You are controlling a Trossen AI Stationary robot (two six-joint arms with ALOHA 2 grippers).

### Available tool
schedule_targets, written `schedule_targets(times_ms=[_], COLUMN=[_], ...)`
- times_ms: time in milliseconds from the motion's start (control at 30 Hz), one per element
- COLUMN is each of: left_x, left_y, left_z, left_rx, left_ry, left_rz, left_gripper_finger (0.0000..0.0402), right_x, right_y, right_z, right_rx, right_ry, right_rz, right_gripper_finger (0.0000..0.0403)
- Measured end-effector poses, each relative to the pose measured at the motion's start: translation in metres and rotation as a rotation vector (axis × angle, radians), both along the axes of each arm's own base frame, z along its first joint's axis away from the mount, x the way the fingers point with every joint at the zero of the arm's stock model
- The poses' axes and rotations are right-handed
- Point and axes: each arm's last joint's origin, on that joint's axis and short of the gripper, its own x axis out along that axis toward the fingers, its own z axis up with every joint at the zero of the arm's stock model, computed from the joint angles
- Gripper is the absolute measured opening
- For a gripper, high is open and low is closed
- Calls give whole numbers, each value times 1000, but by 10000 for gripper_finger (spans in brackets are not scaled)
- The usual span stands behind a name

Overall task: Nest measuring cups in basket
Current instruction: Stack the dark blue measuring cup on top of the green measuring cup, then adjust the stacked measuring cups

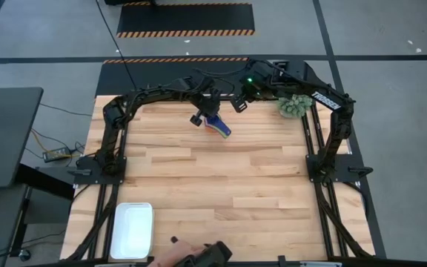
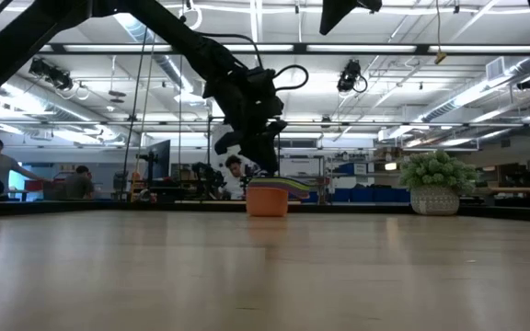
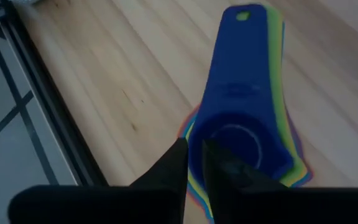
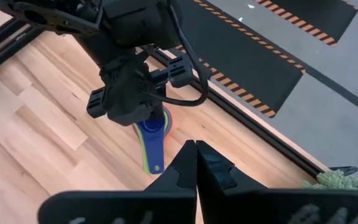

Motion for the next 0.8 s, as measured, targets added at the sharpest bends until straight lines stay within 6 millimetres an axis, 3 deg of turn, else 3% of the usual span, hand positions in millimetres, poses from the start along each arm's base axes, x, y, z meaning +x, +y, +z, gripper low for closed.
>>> schedule_targets(times_ms=[233, 400, 600, 800], left_x=[-3, -8, -31, -57], left_y=[2, -4, -19, -22], left_z=[6, 33, 63, 73], left_rx=[77, 180, -132, -462], left_ry=[51, 50, 19, 97], left_rz=[144, 294, 478, 657], left_gripper_finger=[57, 58, 49, 36], right_x=[-2, -6, -16, -17], right_y=[-6, -15, -32, -56], right_z=[0, -1, -5, -22], right_rx=[-17, -13, 4, 71], right_ry=[24, 41, 97, 159], right_rz=[16, -12, -71, -53], right_gripper_finger=[1, 1, 1, 1])
